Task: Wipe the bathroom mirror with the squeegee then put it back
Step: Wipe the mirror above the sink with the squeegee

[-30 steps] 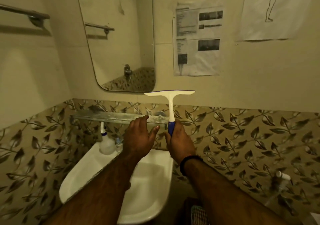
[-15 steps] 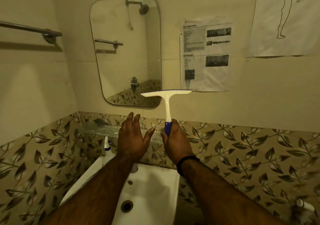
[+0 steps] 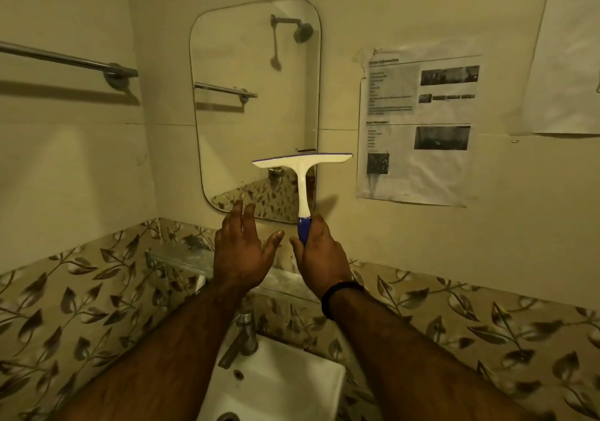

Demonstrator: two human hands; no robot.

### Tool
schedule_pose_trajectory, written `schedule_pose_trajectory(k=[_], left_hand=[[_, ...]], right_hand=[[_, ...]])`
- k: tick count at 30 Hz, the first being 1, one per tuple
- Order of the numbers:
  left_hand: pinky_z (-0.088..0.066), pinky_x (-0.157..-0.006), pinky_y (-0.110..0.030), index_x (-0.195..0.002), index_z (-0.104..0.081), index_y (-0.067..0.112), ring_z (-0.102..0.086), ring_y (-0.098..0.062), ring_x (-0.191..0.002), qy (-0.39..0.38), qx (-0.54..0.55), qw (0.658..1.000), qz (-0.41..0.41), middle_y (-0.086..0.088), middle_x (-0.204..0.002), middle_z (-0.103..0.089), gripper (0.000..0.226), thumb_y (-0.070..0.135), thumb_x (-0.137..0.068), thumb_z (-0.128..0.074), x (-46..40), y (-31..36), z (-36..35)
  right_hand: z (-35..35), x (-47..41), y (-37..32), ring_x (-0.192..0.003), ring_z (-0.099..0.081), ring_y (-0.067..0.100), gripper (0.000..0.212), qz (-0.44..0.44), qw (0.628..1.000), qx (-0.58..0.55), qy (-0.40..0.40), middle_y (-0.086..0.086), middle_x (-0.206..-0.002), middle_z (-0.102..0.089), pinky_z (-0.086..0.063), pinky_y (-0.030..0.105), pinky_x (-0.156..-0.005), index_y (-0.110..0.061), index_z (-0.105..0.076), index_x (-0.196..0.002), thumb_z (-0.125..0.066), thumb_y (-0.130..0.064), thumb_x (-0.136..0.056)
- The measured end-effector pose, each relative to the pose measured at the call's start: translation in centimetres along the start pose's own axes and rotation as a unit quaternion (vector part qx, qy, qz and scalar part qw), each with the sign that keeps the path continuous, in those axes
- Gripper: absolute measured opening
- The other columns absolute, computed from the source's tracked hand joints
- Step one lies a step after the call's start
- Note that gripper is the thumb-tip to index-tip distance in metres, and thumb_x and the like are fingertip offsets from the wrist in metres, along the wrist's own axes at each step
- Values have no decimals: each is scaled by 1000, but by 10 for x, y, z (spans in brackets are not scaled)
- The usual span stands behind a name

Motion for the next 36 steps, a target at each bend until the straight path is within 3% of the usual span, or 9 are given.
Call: schedule_pose_trajectory(k=[8,18,28,36], left_hand=[[-28,-115,-49,-152,-20,18,-21,-26,-146,10,-11,1000,15,-8,-161,-17,81,68,-90,-37,-18,0,-16],[-30,-111,-51,-152,-21,17,-23,-29,-145,24,-19,999,41,-10,-161,-17,85,69,-87,-40,-53,-29,-21],[-32,-111,-51,-153,-9,19,-26,-41,-142,-40,97,976,192,-16,-161,-10,101,76,-79,-48,-108,-88,-62],[-32,-114,-53,-154,-3,25,-17,-39,-146,-64,179,956,224,-11,-163,0,114,74,-71,-63,-140,-105,-78]], right_hand=[[-4,-35,5,-95,-63,37,59,39,999,-25,2,8,-131,-54,-55,47,-79,-20,-26,-142,-53,-39,-94],[-13,-81,-20,-100,-62,31,54,89,994,-61,22,8,-125,-57,-52,36,-77,-19,-31,-139,-56,-36,-94],[-18,-145,-51,-98,-63,28,55,110,989,-83,52,8,-123,-59,-56,42,-79,-18,-32,-140,-56,-36,-94],[-8,-191,-78,-98,-64,31,56,121,986,-73,93,12,-125,-56,-59,46,-75,-21,-29,-138,-58,-36,-92]])
Point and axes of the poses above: each hand's wrist, its own x-axis away from the middle knuckle, its own z-axis out of the back of the hand, y = z × x, the point moved 6 cm from there along -x, towards the middle knuckle
